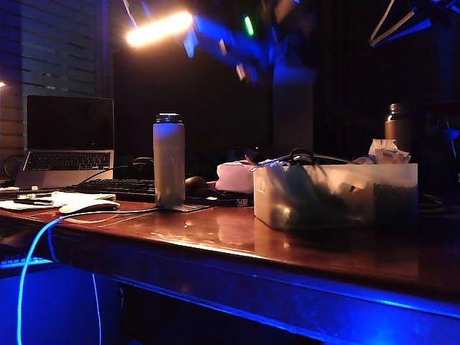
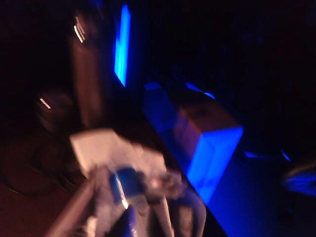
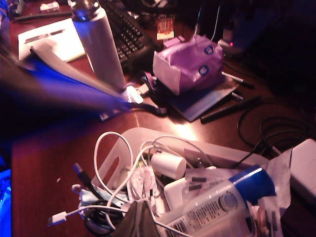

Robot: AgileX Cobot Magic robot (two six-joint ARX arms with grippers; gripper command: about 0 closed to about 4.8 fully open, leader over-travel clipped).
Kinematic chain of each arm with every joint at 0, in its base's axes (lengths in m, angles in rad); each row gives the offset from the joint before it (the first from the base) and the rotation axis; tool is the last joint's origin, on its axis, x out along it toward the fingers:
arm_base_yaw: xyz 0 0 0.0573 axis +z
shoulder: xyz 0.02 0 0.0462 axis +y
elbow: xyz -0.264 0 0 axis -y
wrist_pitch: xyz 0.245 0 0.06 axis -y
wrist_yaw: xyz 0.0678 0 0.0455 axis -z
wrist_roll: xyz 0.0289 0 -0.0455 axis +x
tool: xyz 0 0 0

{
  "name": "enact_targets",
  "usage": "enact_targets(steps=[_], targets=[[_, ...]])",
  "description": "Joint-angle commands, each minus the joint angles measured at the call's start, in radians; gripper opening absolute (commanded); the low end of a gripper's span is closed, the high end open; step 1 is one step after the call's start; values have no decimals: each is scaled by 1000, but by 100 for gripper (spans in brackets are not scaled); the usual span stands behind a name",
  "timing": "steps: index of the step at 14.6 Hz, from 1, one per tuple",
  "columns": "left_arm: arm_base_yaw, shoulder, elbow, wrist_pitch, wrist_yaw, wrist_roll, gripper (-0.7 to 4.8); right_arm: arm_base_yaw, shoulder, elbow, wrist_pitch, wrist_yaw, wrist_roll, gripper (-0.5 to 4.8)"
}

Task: Pick up the liquid glue and place it into the translucent box.

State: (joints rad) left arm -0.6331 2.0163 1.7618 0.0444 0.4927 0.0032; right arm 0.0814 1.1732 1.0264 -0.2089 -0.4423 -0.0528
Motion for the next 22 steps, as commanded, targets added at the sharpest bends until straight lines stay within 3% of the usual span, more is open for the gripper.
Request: enact_targets(steps=[1, 3, 5, 8, 10, 15, 18, 22], targets=[[16, -111, 6, -184, -17, 45, 23, 0, -23, 6, 11, -4, -3, -1], [23, -198, 6, -395, -80, 117, 17, 0, -41, 5, -16, -4, 7, -1], [32, -298, 6, -554, -139, 121, 16, 0, -67, 6, -93, -3, 6, -1], [37, -477, 6, -662, -161, 140, 16, 0, -146, 5, -208, -2, -9, -1], [36, -613, 6, -742, -239, 143, 17, 0, -221, 5, -239, 3, -9, -1], [34, -946, 3, -1062, -435, 84, 17, 0, -424, -2, -414, 193, -14, -1], [34, -1147, -45, -1191, -493, 28, 16, 1, -546, -71, -368, 192, -39, -1], [35, -1474, -319, -1205, -587, 14, 17, 1, -763, -309, -184, 174, -31, -1]])
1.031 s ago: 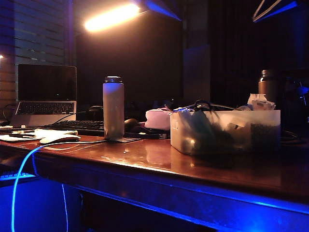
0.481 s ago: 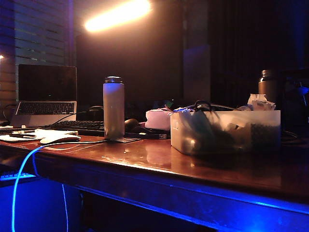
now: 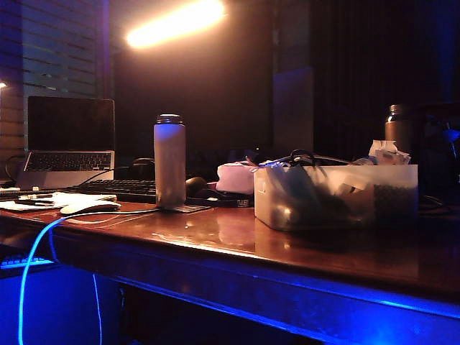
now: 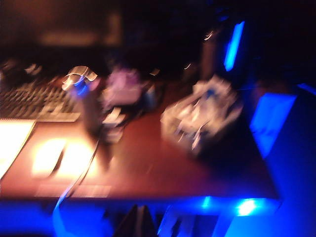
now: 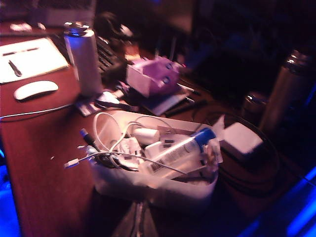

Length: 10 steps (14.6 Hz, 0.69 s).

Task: Pick up the liquid glue and place it into the translucent box.

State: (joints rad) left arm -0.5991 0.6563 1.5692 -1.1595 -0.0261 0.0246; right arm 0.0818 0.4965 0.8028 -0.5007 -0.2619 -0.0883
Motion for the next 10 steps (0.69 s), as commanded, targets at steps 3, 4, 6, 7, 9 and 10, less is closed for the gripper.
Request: enact_targets(steps=[3, 4, 6, 7, 9, 10], targets=[[1, -304, -385, 92, -109, -27, 16, 0, -214, -224, 164, -5, 10, -1], [1, -360, -484, 152, -102, -51, 17, 0, -240, -256, 165, -5, 10, -1], [1, -451, -662, 245, -109, -51, 16, 0, -278, -303, 175, 2, 10, -1], [1, -491, -752, 313, -104, -52, 16, 0, -289, -322, 192, 1, 10, -1], [1, -557, -932, 481, -83, -50, 15, 0, -313, -362, 222, 6, 10, -1], [1, -579, -1056, 590, -81, -51, -5, 0, -315, -391, 220, 24, 10, -1]])
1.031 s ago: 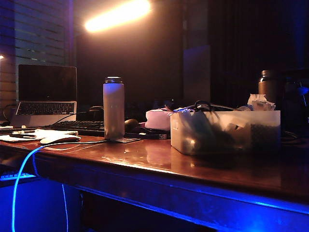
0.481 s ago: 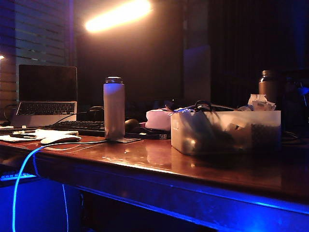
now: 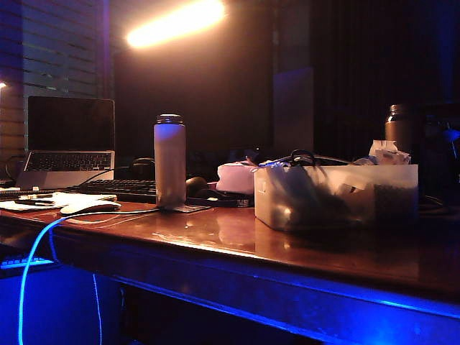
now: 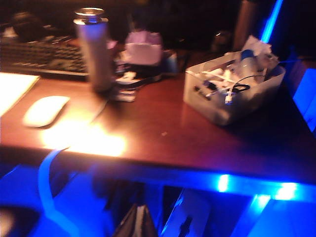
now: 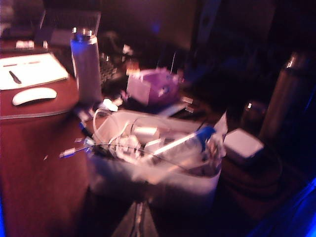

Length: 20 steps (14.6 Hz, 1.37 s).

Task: Pick up the liquid glue and place it into the translucent box.

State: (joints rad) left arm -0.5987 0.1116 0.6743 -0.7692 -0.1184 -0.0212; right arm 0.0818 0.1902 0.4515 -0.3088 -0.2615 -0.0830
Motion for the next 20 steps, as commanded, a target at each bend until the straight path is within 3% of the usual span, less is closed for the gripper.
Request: enact_targets(steps=[1, 3, 4, 7, 10, 20], targets=[[0, -35, -231, 276, 29, -6, -5, 0, -9, -63, 30, 24, 12, -1], [0, -34, -356, 462, 71, -18, -5, 0, -8, -95, 61, 35, 28, -1], [0, -34, -393, 489, 68, -16, -5, 0, -8, -108, 64, 68, 56, -1], [1, -35, -493, 501, 56, -9, -5, 0, -9, -182, 106, 69, 143, -1], [1, -35, -555, 509, 97, -9, -5, 0, -9, -278, 161, 87, 156, -1], [1, -34, -641, 521, 88, 51, -5, 0, -7, -431, 118, 80, 161, -1]])
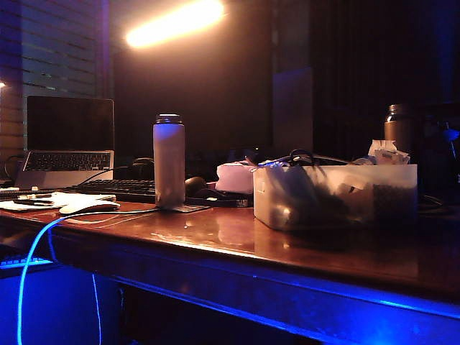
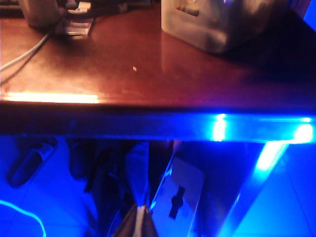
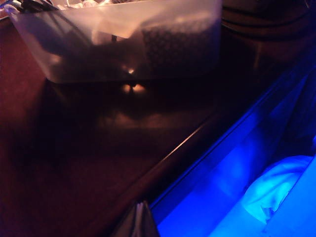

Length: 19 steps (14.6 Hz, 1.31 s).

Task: Pick up the liquid glue and place it into the translucent box.

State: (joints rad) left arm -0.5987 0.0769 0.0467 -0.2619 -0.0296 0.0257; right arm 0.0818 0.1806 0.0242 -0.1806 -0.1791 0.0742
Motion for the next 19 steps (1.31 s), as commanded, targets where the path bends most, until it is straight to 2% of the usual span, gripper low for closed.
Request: enact_targets(steps=[1, 3, 12, 15, 17, 19], targets=[[2, 0, -14, 13, -13, 4, -5, 0, 3, -4, -11, -3, 3, -1], [2, 0, -13, 12, -42, 4, -5, 0, 3, -4, -9, -2, 4, -1], [2, 0, -13, 14, -35, -15, -4, 0, 2, -4, -9, -2, 4, -1], [11, -9, -14, 16, -36, -15, -4, -5, -75, -4, -5, -3, 4, -1], [92, -9, -14, 16, -8, -15, -4, -22, -149, -4, -2, -2, 4, -1], [233, -11, -14, 16, -8, -15, -4, -61, -179, -6, 13, -2, 4, -1]])
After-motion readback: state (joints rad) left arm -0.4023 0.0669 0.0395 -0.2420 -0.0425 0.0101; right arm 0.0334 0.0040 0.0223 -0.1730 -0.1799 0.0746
